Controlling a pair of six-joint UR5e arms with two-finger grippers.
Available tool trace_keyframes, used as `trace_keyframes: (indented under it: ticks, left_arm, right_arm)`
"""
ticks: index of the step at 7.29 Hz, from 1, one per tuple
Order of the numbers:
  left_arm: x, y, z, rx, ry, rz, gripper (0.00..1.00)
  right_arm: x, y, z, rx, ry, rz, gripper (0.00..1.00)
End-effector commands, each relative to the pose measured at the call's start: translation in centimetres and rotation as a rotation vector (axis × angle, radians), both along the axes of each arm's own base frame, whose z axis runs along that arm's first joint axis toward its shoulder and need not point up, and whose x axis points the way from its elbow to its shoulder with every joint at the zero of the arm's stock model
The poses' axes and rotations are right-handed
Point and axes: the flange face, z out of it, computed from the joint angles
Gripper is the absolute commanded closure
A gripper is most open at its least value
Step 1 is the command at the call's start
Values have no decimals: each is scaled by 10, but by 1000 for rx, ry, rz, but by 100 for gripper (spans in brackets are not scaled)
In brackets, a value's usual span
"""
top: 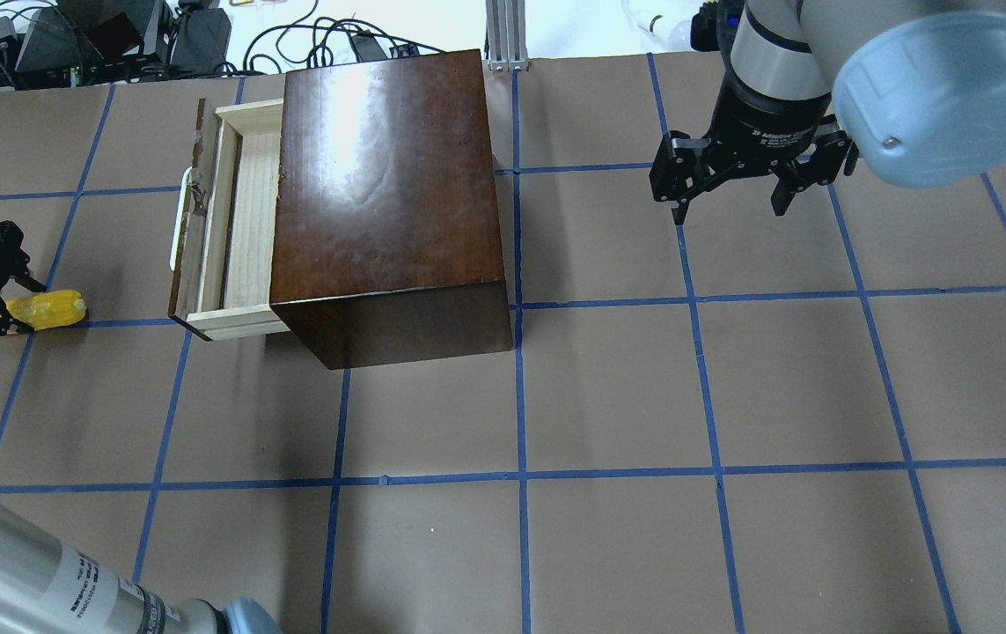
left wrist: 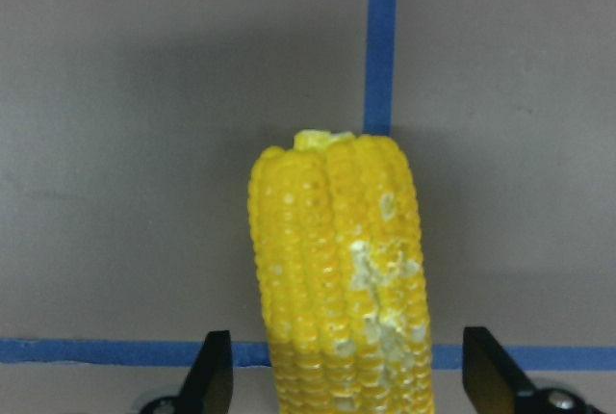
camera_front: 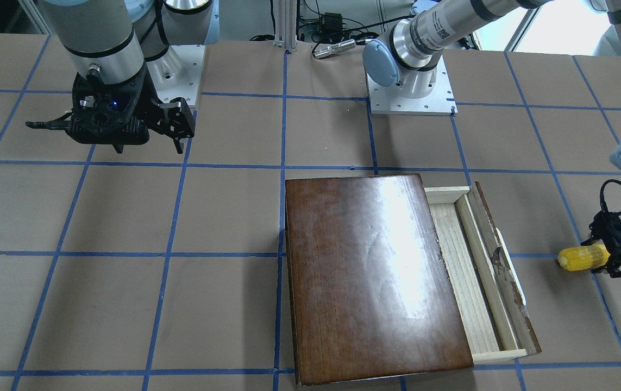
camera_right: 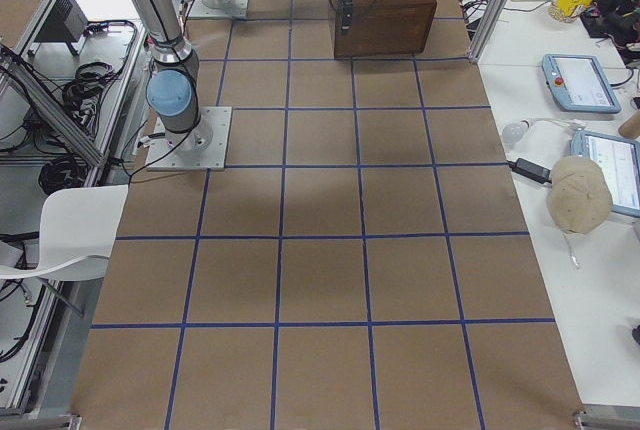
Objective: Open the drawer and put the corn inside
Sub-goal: 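Lower the left gripper and grasp the yellow corn cob, then lift the corn with the left gripper toward the open drawer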
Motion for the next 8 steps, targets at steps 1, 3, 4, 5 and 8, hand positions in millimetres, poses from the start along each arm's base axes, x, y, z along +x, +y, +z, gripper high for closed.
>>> trace_keyframes:
  ticks: [1, 3, 4, 5, 8]
  left_arm:
    - [-5, -4, 4, -12, -11, -11, 100]
    - [-6, -4, 5, -15, -11, -11, 100]
    - [-6, -5, 11, -21, -17, -13, 100]
    - [-6, -4, 14, -25, -20, -13, 100]
    - [-36, -15, 80, -99, -83, 30, 100]
  right_arm:
    - [0, 0, 0, 0, 0, 0, 0]
    - [0, 0, 0, 0, 0, 0, 0]
    - [0, 0, 0, 0, 0, 0, 0]
    - [0, 0, 0, 0, 0, 0, 0]
    - [0, 0, 0, 0, 0, 0, 0]
